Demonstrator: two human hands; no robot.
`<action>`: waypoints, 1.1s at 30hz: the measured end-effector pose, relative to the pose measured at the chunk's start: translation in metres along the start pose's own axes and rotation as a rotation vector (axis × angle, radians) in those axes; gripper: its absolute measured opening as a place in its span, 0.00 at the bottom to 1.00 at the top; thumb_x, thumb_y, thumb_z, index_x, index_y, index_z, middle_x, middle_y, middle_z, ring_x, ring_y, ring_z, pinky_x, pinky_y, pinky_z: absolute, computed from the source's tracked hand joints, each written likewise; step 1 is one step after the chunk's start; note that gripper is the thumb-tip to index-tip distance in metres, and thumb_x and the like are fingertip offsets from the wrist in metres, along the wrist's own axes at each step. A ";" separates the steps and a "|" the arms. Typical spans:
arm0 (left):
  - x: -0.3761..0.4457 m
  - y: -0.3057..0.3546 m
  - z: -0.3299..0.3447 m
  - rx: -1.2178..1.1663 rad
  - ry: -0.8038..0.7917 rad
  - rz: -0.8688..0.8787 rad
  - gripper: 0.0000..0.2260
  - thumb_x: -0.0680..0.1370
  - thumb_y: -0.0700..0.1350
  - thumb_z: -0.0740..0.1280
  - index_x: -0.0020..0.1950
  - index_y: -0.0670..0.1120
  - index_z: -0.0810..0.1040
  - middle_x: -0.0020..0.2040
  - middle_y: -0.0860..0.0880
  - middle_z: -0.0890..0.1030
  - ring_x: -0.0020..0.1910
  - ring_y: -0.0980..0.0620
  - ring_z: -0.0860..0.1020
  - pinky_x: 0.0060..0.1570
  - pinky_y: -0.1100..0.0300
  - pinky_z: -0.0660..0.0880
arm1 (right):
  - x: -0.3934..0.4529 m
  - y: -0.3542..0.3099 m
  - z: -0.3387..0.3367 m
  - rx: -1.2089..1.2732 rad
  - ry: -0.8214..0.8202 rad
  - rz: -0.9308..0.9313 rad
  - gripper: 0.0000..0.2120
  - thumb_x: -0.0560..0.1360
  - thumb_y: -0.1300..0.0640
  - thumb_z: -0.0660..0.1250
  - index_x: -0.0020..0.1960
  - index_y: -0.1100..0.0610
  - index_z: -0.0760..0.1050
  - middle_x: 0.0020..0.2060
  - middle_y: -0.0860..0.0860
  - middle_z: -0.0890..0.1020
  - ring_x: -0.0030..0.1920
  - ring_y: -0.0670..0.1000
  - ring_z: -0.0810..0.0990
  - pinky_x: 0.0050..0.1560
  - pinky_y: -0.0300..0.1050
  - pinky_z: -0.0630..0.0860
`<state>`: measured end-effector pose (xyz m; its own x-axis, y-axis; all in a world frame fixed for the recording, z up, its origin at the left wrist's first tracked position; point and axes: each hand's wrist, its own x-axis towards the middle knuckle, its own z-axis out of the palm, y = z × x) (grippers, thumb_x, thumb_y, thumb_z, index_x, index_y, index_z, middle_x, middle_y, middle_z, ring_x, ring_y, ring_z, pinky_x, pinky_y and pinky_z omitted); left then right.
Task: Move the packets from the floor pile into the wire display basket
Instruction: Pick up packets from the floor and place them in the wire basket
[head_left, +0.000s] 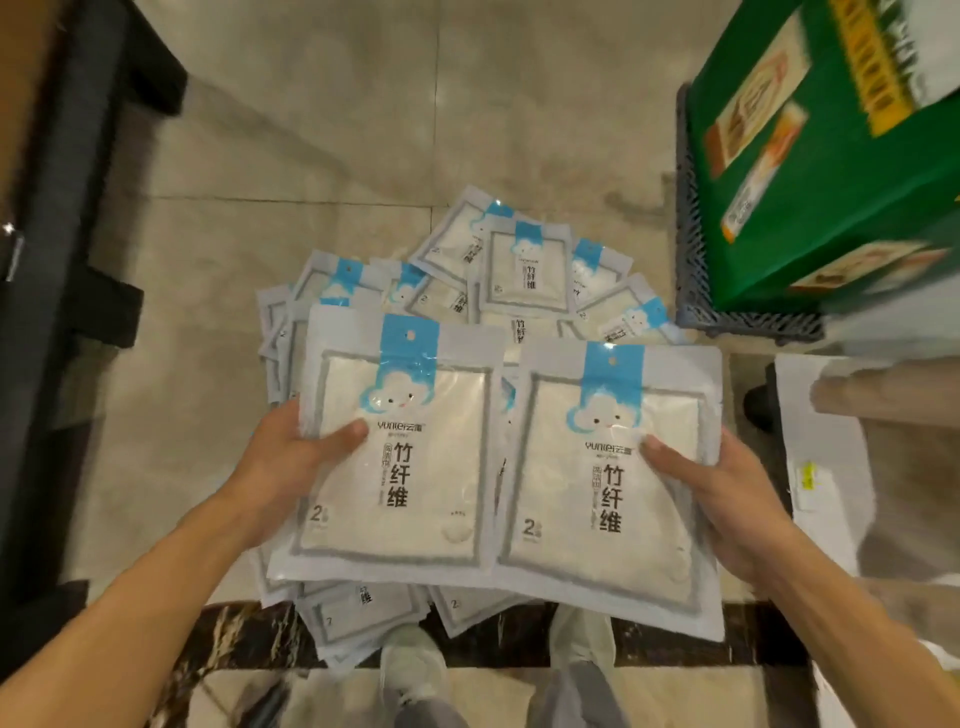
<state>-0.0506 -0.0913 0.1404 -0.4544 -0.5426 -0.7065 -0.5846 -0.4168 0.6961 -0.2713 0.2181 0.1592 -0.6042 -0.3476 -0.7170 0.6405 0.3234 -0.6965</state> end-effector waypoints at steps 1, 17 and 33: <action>-0.017 0.017 -0.007 -0.023 0.011 0.004 0.19 0.70 0.41 0.75 0.60 0.41 0.82 0.52 0.42 0.87 0.49 0.43 0.87 0.45 0.51 0.85 | -0.013 -0.021 0.005 -0.020 -0.004 -0.010 0.21 0.75 0.64 0.71 0.66 0.56 0.76 0.55 0.59 0.87 0.53 0.61 0.87 0.47 0.59 0.85; -0.364 0.252 -0.180 -0.298 0.139 0.214 0.19 0.74 0.40 0.73 0.65 0.43 0.78 0.56 0.41 0.86 0.55 0.37 0.85 0.57 0.37 0.79 | -0.311 -0.332 0.147 -0.215 -0.268 -0.225 0.16 0.74 0.63 0.73 0.62 0.59 0.80 0.52 0.62 0.87 0.51 0.64 0.87 0.56 0.67 0.81; -0.684 0.229 -0.259 -0.544 0.532 0.446 0.33 0.62 0.52 0.84 0.64 0.43 0.79 0.56 0.41 0.86 0.54 0.39 0.85 0.46 0.45 0.84 | -0.531 -0.396 0.245 -0.372 -0.710 -0.400 0.15 0.75 0.66 0.72 0.62 0.63 0.79 0.50 0.61 0.87 0.44 0.60 0.88 0.38 0.52 0.85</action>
<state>0.3002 -0.0044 0.8162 -0.1119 -0.9488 -0.2953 0.0354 -0.3007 0.9530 -0.0882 0.0593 0.8229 -0.2346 -0.9183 -0.3188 0.1749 0.2827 -0.9431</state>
